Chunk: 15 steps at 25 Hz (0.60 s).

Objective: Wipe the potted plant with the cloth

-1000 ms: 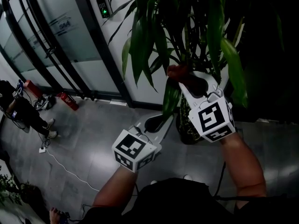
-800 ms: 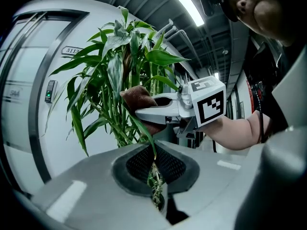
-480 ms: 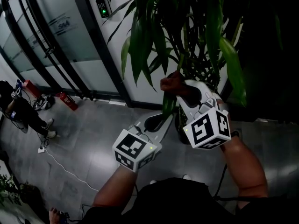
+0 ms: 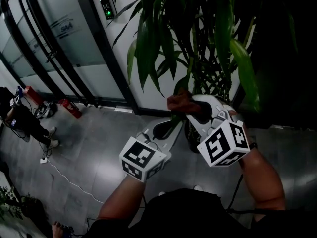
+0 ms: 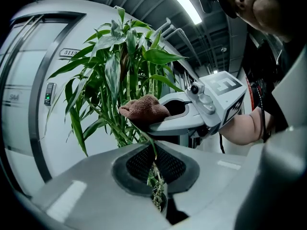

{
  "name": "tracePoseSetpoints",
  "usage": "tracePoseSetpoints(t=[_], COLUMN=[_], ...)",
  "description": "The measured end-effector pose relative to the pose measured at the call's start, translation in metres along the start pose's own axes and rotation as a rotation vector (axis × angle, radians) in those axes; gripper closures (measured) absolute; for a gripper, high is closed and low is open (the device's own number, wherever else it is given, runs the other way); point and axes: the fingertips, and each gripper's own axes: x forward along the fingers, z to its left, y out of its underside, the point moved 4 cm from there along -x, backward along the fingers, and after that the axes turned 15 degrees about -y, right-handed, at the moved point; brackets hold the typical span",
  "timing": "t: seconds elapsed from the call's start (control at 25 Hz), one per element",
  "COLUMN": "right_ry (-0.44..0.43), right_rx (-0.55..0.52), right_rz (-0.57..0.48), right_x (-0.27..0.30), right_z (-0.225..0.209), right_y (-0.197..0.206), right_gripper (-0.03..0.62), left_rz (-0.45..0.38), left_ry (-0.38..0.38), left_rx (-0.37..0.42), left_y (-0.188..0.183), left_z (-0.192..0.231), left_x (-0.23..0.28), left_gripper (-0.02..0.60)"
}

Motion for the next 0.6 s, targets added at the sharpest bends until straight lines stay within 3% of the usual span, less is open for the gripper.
tracePoseSetpoints(t=[0.28, 0.44, 0.6], right_ry=[-0.123, -0.257, -0.291], right_rx=[-0.024, 0.016, 0.052], right_rz=[0.017, -0.021, -0.041], right_x=[-0.007, -0.012, -0.017], right_z=[0.022, 0.038, 0.042], right_y=[-0.004, -0.006, -0.003], right_gripper=[0.528, 0.528, 0.528], left_rz=[0.017, 0.021, 0.023], left_ry=[-0.005, -0.007, -0.005], left_rx=[0.009, 0.038, 0.078], left_y=[0.000, 0.002, 0.007], left_z=[-0.002, -0.001, 0.000], left_x=[0.000, 0.001, 0.001], left_gripper=[0.565, 0.565, 0.565])
